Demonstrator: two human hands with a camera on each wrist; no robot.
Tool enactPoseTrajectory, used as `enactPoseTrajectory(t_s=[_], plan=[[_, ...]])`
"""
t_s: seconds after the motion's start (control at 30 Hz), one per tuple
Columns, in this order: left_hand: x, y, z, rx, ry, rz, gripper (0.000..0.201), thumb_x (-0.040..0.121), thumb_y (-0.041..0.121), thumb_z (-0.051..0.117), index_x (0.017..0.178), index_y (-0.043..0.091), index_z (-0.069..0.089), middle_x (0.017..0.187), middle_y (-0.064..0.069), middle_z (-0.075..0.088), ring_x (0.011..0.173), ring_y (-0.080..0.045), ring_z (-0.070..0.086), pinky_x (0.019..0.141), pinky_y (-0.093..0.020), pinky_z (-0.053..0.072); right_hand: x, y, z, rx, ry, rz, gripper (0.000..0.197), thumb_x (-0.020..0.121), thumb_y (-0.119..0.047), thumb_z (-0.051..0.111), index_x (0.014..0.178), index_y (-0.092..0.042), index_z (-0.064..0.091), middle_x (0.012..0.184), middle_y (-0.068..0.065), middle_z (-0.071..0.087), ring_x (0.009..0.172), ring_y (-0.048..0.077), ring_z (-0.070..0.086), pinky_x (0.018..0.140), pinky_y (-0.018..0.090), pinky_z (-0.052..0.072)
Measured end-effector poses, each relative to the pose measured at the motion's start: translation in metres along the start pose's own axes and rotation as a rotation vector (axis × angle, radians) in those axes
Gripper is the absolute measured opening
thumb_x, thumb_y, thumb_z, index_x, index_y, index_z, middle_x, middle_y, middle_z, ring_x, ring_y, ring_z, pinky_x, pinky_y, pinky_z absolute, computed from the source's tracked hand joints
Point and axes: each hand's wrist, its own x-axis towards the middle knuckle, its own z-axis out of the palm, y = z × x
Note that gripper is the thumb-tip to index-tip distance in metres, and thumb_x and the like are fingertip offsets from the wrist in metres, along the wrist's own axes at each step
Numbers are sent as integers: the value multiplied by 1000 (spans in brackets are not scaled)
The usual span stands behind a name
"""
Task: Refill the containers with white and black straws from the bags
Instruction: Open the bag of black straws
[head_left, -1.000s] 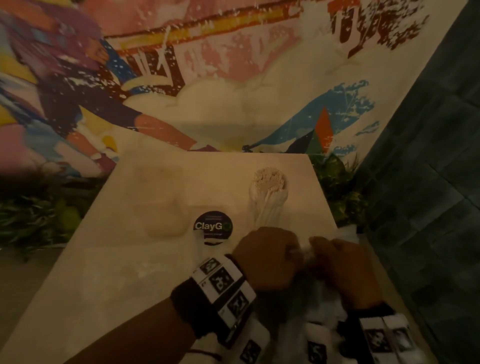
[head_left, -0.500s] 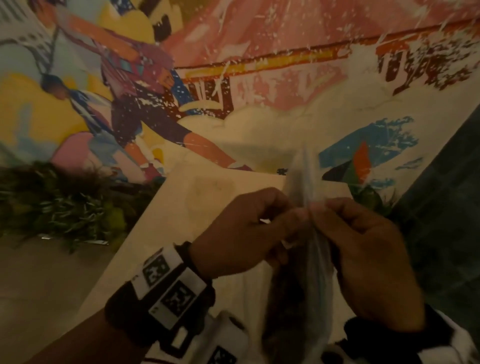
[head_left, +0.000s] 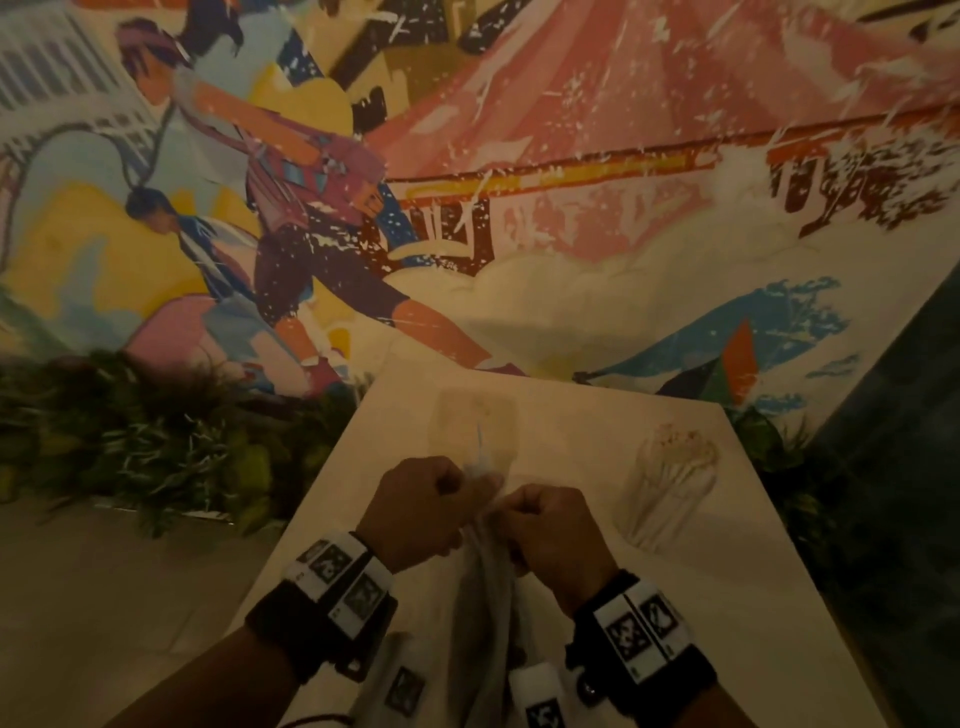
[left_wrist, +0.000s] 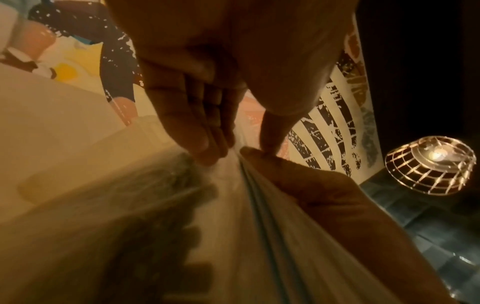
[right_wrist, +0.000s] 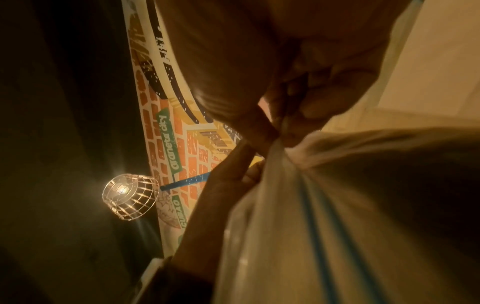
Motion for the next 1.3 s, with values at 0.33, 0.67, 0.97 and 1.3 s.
enactPoseTrajectory(t_s=[0.33,0.67,0.97,1.3], plan=[[3,-3,-8,-496,-180,-119,24,91,16,59,69,8,64,58,-4,66,54,-16,64,54,-28,54,-4,-4,-4,124,-147,48,19,89,-20,63,77,-6,62,60,3,62,50,14,55,48,25,45],[2,2,-13,-368,-404,-63,21,95,9,52,89,-5,67,70,-5,72,66,-23,69,63,-32,59,11,-13,-7,102,-1,-110,6,88,-9,62,85,-8,67,65,3,63,52,15,56,48,26,47],[12,6,-3,-318,-148,2,25,95,12,53,75,-2,61,63,-15,64,59,-32,66,60,-44,60,11,-7,-3,97,-91,-22,15,93,-13,52,82,-9,60,81,21,64,70,29,61,62,38,51],[-3,9,17,-648,-219,-116,30,98,11,43,73,3,56,60,-4,64,56,-20,62,53,-30,54,8,6,-10,480,-208,165,19,95,-13,45,87,0,56,89,21,59,89,35,57,87,55,49]])
